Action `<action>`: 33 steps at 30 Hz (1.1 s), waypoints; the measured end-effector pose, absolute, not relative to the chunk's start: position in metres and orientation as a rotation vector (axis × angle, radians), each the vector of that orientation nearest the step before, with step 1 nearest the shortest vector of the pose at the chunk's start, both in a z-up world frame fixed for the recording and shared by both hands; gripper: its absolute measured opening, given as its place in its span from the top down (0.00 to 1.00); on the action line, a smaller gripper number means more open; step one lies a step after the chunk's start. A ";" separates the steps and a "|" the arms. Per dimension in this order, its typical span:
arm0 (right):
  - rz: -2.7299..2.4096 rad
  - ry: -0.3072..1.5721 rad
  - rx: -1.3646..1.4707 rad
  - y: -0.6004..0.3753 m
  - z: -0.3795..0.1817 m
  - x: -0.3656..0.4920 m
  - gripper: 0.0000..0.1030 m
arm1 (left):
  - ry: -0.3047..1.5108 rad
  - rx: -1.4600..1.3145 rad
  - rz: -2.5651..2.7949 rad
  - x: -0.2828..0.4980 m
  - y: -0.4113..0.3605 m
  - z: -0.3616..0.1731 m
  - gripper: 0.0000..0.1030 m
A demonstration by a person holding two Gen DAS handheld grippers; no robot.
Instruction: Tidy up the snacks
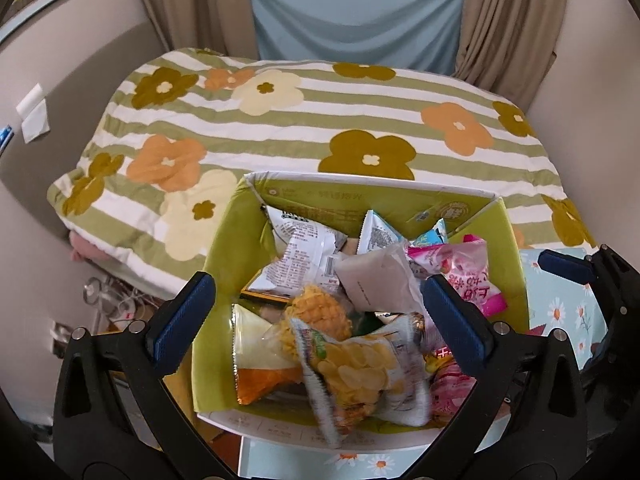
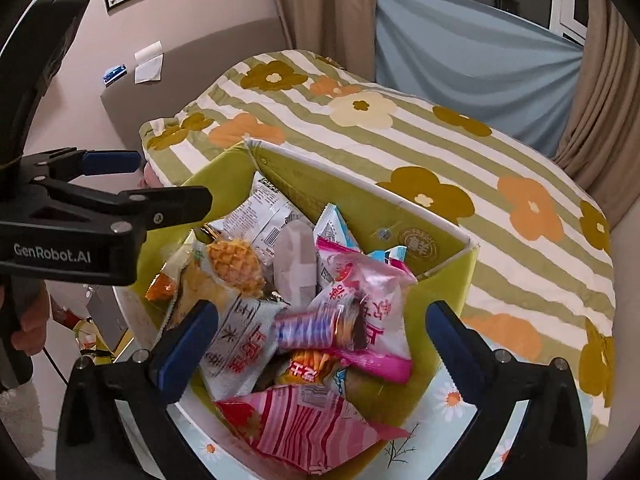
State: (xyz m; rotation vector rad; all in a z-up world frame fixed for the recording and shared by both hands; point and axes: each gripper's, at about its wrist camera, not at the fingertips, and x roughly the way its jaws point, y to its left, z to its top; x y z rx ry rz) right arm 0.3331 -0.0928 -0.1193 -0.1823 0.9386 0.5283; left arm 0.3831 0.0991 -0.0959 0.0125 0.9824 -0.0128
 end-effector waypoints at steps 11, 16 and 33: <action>0.406 0.878 -0.119 -0.125 -0.084 0.307 0.00 | 0.920 0.014 -0.063 0.359 0.084 -0.070 0.00; 0.279 0.803 -0.058 -0.158 -0.042 0.273 0.00 | 0.830 0.023 -0.085 0.326 0.070 -0.038 0.00; -0.021 0.522 -0.030 -0.230 0.038 0.093 0.00 | 0.539 0.038 -0.067 0.128 0.022 0.039 0.00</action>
